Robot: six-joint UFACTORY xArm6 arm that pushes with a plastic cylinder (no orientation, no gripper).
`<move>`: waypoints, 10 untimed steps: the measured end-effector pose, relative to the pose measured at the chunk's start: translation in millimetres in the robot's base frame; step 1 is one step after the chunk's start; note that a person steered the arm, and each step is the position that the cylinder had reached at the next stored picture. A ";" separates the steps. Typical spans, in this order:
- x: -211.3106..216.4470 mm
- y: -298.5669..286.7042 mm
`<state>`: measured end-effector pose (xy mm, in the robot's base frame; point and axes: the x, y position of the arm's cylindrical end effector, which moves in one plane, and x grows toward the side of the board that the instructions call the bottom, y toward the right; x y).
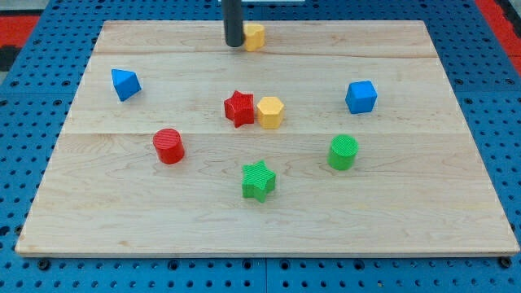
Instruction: Move the blue cube to the bottom left of the yellow heart
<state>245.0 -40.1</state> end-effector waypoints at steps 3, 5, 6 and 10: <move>86.7 202.9; 138.5 178.6; 112.0 99.0; 233.3 117.0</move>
<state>478.3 76.9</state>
